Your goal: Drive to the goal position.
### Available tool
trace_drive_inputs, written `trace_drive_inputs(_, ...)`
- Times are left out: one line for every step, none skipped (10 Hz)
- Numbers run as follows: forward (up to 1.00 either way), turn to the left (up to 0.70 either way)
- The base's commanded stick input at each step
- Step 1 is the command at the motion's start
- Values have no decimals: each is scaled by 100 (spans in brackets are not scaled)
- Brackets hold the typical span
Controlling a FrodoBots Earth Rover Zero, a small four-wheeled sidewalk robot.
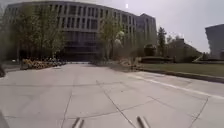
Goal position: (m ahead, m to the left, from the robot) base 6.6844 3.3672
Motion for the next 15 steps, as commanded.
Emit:
trace_drive_inputs(70,0)
trace_drive_inputs(70,0)
trace_drive_inputs(70,0)
trace_drive_inputs(70,0)
trace_drive_inputs(70,0)
trace_drive_inputs(70,0)
trace_drive_inputs(70,0)
trace_drive_inputs(70,0)
trace_drive_inputs(70,0)
trace_drive_inputs(70,0)
trace_drive_inputs(70,0)
trace_drive_inputs(70,0)
trace_drive_inputs(70,0)
trace_drive_inputs(70,0)
trace_drive_inputs(70,0)
